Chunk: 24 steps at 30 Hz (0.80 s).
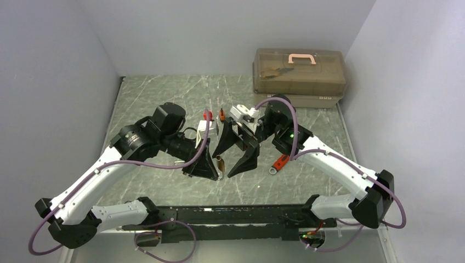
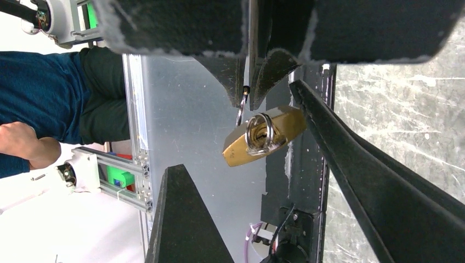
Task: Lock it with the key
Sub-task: Pick up the lock from the center of the board.
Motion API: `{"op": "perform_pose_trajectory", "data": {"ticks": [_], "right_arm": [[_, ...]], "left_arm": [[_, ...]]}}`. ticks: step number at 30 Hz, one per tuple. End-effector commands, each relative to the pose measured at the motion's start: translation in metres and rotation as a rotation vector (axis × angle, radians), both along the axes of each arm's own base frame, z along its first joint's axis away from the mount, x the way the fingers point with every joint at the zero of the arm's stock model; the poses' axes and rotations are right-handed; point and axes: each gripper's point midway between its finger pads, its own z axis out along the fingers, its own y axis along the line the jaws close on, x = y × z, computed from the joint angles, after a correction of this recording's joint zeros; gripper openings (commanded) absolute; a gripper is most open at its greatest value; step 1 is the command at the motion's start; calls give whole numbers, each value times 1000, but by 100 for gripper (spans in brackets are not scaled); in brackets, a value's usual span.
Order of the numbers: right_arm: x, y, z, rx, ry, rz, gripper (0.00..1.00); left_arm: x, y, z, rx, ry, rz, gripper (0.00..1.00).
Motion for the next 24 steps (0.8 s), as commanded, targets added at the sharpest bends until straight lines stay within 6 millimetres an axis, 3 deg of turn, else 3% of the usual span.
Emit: {"op": "perform_pose_trajectory", "data": {"ticks": [1,6,9,12,17,24], "right_arm": [[-9,-5,13,53,-68,55,77],[-11,-7,14,62,-79,63,77],[-13,-9,12,56,-79,76,73],[-14,-11,12,55,-80,78,62],[-15,-13,11,51,-82,65,32],[-16,-15,11,47,-75,37,2]], "left_arm": [[-1,-4,21,-64,-70,-23,0],[-3,-4,23,-69,-75,-27,0],[-3,-3,24,-75,-81,-21,0],[-2,-3,22,-70,-81,-17,0],[-2,-1,22,-70,-88,-7,0],[6,0,21,-48,-115,45,0]]}}
